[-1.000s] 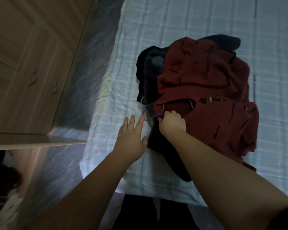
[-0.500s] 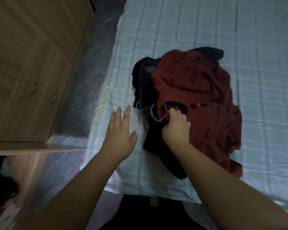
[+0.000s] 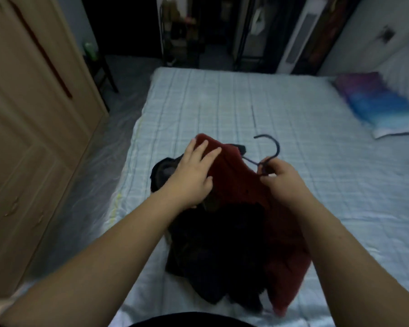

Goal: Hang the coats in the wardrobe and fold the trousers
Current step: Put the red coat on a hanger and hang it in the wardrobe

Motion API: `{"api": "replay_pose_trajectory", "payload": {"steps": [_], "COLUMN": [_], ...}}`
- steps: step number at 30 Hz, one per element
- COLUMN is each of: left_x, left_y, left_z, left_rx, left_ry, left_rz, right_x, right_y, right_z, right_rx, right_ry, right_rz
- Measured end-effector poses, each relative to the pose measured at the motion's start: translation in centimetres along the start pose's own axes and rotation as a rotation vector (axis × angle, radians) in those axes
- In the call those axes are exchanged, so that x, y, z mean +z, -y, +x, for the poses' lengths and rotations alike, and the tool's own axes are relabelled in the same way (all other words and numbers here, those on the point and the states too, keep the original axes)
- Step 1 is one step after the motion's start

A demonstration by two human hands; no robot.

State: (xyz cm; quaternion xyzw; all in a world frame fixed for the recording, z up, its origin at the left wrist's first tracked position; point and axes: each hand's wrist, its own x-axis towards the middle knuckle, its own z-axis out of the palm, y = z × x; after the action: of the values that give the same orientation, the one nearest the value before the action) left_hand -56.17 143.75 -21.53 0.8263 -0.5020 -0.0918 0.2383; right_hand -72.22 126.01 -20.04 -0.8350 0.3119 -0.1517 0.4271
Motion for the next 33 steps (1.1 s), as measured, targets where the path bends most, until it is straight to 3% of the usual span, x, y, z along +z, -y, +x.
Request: {"api": "replay_pose_trajectory", "payload": {"steps": [4,8,10,15,19,23,27,33], "left_x": [-4.7,-9.4,-11.5,-16.2,-19.7,-21.7,-23.3,-26.0], "left_y": [-6.9,-13.2,-15.7,-20.1,-22.4,-22.4,-20.4,-14.5], "left_z": [5.5,9.7,10.5,10.8,11.0,10.3,7.6,3.2], "left_rx": [0.247,0.316,0.365,0.434,0.426,0.437,0.339,-0.096], "left_ry": [-0.120,0.007,-0.011,-0.221,-0.442,-0.533,-0.695,-0.545], "left_rz": [-0.002,0.077,0.070,0.031,0.071,0.143,0.304,0.359], "right_x": [-8.1,-14.8,-17.8,-23.0,-26.0,-26.6,-26.0,-21.3], "right_y": [3.5,6.4,8.0,10.8,10.2,10.5,12.0,16.8], "right_z": [-0.5,-1.4,-1.9,-2.5,-1.5,-0.9,0.0,3.5], "right_rx": [-0.138,-0.252,-0.309,-0.440,-0.251,-0.346,-0.455,-0.587], "right_ry": [-0.008,-0.049,-0.101,-0.400,-0.577,-0.717,-0.714,-0.559], "right_rz": [0.011,-0.065,-0.109,-0.176,-0.394,-0.516,-0.511,-0.441]}}
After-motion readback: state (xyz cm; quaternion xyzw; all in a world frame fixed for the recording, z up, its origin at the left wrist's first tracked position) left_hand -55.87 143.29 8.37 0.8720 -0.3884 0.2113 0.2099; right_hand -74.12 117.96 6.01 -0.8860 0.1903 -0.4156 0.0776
